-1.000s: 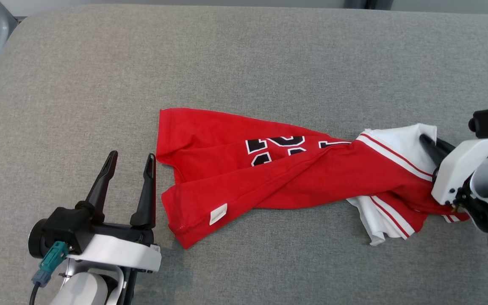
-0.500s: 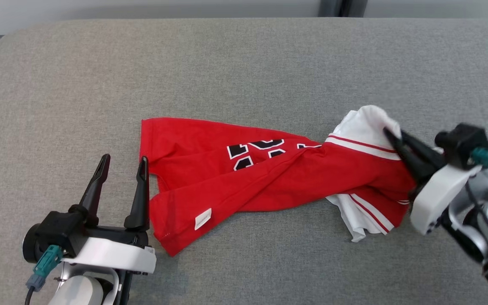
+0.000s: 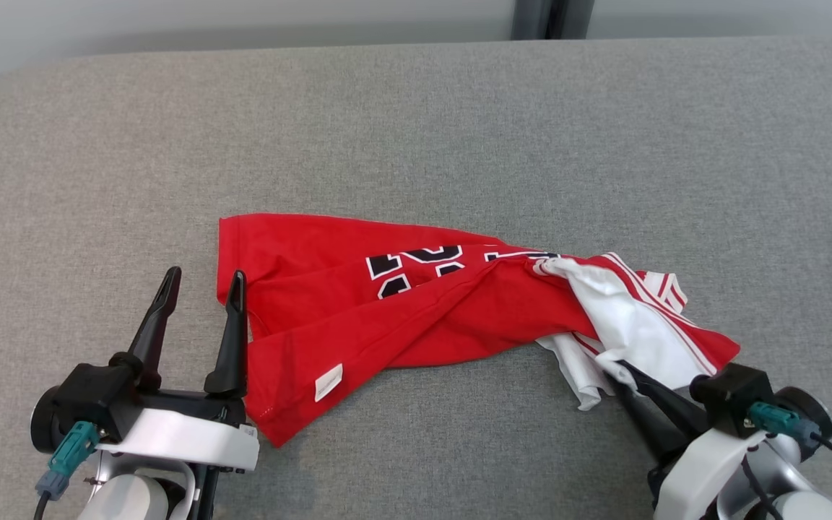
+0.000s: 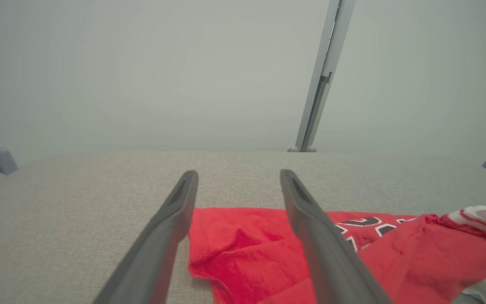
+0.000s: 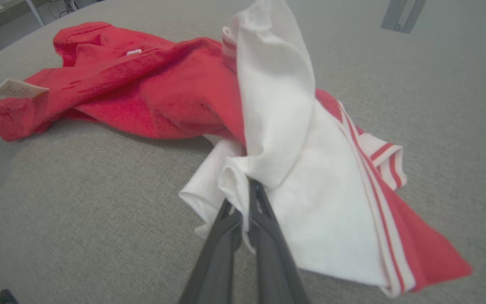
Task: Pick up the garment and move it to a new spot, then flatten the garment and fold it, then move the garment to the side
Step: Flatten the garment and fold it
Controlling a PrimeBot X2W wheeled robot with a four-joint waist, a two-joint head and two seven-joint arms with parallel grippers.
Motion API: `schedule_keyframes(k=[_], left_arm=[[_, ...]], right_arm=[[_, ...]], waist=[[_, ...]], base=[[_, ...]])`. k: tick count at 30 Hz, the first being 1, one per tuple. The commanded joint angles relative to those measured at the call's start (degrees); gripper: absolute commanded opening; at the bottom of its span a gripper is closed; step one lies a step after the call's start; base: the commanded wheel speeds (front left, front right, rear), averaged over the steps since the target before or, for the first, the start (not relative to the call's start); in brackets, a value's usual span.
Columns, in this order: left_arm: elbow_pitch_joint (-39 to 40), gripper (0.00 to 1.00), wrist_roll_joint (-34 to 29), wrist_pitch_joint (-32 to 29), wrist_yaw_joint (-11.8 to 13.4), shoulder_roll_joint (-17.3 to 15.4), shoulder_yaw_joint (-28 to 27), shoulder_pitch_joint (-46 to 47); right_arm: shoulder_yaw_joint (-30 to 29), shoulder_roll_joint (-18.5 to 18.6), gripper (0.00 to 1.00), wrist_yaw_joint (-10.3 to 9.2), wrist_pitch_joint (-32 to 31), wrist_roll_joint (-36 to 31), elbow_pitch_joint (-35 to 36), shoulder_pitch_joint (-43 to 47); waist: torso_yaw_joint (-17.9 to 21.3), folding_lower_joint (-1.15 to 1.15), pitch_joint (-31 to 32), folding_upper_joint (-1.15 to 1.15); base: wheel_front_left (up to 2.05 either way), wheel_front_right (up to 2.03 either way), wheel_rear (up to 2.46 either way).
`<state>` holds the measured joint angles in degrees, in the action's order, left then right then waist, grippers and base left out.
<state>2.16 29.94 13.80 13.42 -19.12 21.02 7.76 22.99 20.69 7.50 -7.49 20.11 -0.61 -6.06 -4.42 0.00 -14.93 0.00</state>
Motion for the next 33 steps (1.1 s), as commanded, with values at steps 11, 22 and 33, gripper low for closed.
schedule_keyframes(k=[11,22,33], left_arm=[[0.16,1.00,-0.16,-0.34,1.89,-1.36,-0.63,-2.55],[0.71,1.00,-0.63,-0.02,3.45,-1.90,-0.59,-6.30],[1.72,1.00,-0.91,-0.86,3.90,-1.57,1.04,-7.70]], right_arm=[[-9.81,-5.28,1.00,-0.02,3.66,-0.55,7.96,8.50],[-22.78,-10.94,1.00,-0.02,6.62,-4.89,10.58,8.86],[-24.88,-12.92,1.00,-0.02,6.75,-5.03,10.01,9.88]], waist=[[0.61,0.00,3.63,0.00],[1.41,0.00,8.61,0.00],[0.28,0.00,10.01,0.00]], base=[[0.00,0.00,0.00],[0.00,0.00,0.00],[0.00,0.00,0.00]])
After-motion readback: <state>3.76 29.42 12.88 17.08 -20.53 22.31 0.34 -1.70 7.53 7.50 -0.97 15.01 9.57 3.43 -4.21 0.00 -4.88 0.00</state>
